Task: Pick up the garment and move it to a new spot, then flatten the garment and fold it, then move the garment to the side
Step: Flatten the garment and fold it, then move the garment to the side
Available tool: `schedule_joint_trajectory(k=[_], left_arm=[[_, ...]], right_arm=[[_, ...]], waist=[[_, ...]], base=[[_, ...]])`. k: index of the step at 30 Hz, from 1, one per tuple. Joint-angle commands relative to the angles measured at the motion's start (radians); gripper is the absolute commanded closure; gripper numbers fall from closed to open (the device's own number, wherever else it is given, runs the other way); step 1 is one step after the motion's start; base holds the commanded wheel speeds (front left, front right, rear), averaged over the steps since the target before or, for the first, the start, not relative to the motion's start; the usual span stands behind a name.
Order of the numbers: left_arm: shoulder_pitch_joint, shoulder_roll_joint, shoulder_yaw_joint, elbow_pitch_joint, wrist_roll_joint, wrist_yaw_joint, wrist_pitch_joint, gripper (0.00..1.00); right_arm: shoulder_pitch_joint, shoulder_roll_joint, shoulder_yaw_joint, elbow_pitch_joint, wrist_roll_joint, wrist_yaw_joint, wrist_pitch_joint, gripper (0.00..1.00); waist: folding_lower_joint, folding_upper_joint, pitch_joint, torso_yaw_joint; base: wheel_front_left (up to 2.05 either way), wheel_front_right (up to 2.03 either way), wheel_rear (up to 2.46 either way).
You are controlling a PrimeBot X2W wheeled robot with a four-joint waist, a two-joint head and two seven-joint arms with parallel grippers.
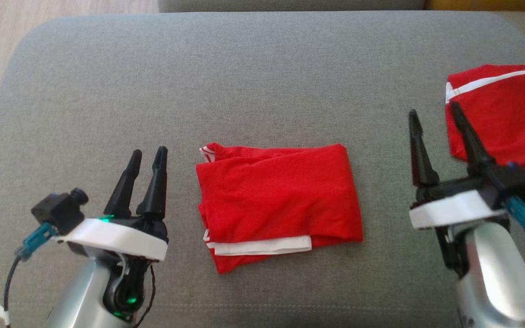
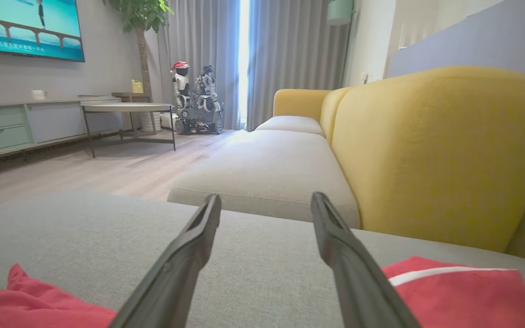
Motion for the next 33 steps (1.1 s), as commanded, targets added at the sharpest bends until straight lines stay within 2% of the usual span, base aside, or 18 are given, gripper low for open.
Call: schedule_joint_trajectory(k=[1, 8, 12, 17, 24, 29, 33], left_arm=[[-0.029, 0.01, 0.035, -0.035, 0.017, -0.006, -0.006, 0.0], [0.011, -0.014, 0.064, -0.053, 0.075, -0.006, -0.006, 0.0], [0.034, -0.035, 0.071, -0.091, 0.165, -0.006, -0.006, 0.0], [0.058, -0.071, 0.098, -0.099, 0.194, -0.006, -0.006, 0.0], [0.06, -0.075, 0.101, -0.092, 0.201, -0.006, -0.006, 0.0], [0.054, -0.062, 0.084, -0.082, 0.212, -0.006, -0.006, 0.0], [0.039, -0.053, 0.072, -0.078, 0.208, -0.006, -0.006, 0.0]], right_arm=[[-0.002, 0.011, 0.008, -0.058, -0.015, -0.001, -0.01, 0.0], [0.098, 0.021, -0.033, -0.136, -0.045, -0.001, -0.01, 0.0], [0.123, 0.021, -0.03, -0.148, -0.033, -0.001, -0.01, 0.0], [0.13, 0.021, -0.029, -0.153, -0.025, -0.001, -0.01, 0.0], [0.131, 0.021, -0.024, -0.147, -0.018, -0.001, -0.01, 0.0], [0.142, 0.021, 0.016, -0.116, 0.034, -0.001, -0.01, 0.0], [0.149, 0.021, 0.103, -0.023, 0.085, -0.001, -0.009, 0.0]], waist=[[0.0, 0.0, -0.001, -0.001], [0.0, 0.0, -0.01, -0.007], [0.0, 0.0, -0.006, -0.003], [0.0, 0.0, -0.001, -0.003], [0.0, 0.0, 0.0, -0.002], [0.0, 0.0, 0.001, 0.001], [0.0, 0.0, 0.011, 0.007]], base=[[0.0, 0.0, 0.0], [0.0, 0.0, 0.0], [0.0, 0.0, 0.0], [0.0, 0.0, 0.0], [0.0, 0.0, 0.0], [0.0, 0.0, 0.0], [0.0, 0.0, 0.0]])
